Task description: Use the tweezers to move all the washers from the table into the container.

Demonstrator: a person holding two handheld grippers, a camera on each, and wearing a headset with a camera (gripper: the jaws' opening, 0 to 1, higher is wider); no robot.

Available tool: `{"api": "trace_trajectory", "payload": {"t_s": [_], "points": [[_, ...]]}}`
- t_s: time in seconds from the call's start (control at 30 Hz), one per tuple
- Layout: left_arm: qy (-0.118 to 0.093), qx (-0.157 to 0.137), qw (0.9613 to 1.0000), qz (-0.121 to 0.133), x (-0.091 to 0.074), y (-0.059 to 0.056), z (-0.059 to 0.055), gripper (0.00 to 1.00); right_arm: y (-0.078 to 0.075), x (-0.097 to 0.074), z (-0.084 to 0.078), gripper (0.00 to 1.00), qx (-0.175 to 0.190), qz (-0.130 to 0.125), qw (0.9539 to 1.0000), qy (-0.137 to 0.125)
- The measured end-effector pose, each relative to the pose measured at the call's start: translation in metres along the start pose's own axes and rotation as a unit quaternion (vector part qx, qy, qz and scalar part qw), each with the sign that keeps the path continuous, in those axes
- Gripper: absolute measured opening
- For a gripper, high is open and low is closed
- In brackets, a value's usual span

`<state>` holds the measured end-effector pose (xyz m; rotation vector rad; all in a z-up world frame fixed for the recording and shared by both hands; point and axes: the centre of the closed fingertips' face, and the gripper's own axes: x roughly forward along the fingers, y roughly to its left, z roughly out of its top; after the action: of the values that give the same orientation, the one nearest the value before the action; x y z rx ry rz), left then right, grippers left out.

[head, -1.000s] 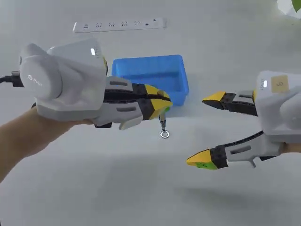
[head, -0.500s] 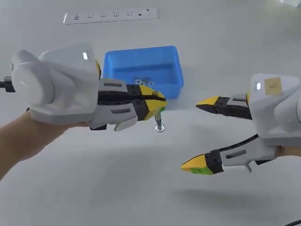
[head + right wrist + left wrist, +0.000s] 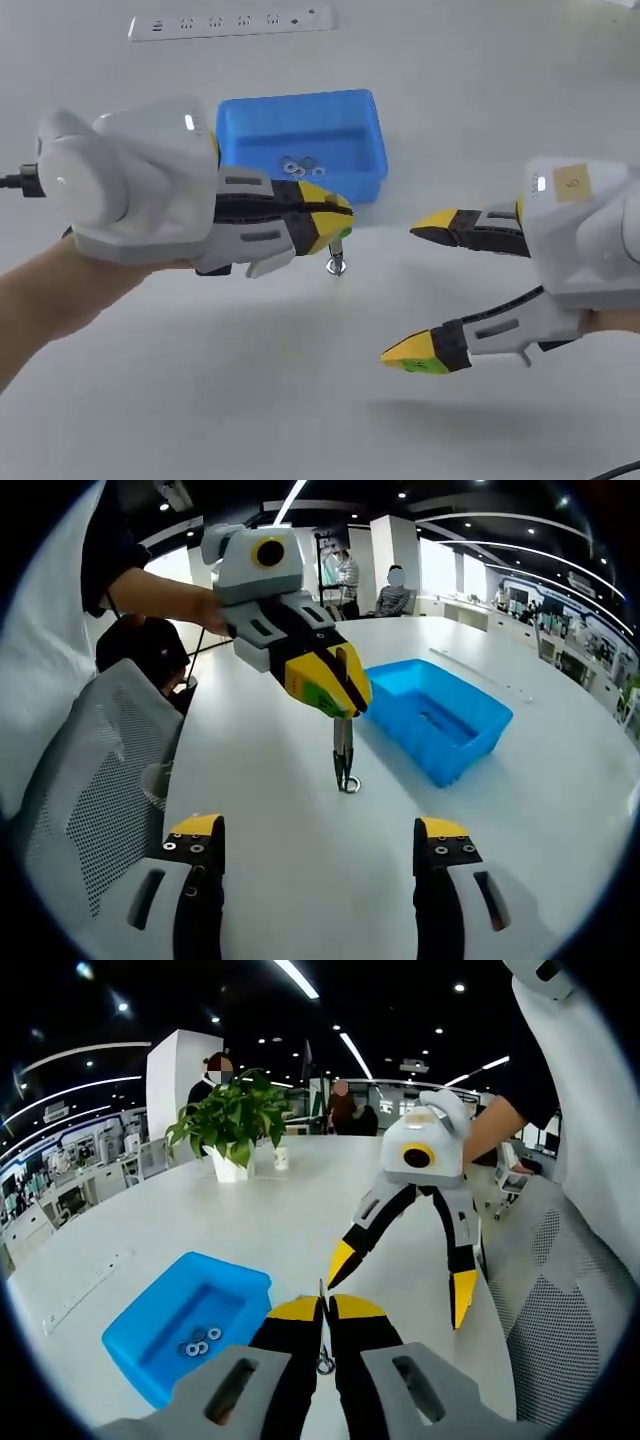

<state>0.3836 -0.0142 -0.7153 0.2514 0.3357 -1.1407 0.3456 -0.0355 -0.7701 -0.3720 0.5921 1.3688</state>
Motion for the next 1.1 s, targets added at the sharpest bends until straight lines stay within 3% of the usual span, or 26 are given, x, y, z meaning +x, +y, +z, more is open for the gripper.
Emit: {"api": "trace_trajectory", "payload": {"t_s": [0.17,0.37,0.67,0.87,1.1], "points": [[0.002,0.001,0.9999,-0.01,-0.002,-0.006,0.0,0.06,0.0,0.002,0.005,0.77,0.001,0.004,1.0,-0.004],[0.009,-0.002,0.9998,-0.017,-0.006,-0.007,-0.003,0.06,-0.006,0.021,0.016,0.73,-0.019,0.023,0.9995,-0.005],[0.019,0.004,0.9996,-0.019,-0.009,-0.005,-0.005,0.06,-0.012,0.047,0.028,0.44,-0.043,0.07,0.9966,-0.001],[0.017,0.005,0.9995,-0.024,-0.005,-0.01,-0.003,0.06,-0.013,0.05,0.028,0.32,-0.049,0.078,0.9957,0.005],[0.015,0.003,0.9996,-0.026,-0.001,-0.009,0.0,0.07,-0.012,0.054,0.028,0.26,-0.067,0.082,0.9944,0.011]]}}
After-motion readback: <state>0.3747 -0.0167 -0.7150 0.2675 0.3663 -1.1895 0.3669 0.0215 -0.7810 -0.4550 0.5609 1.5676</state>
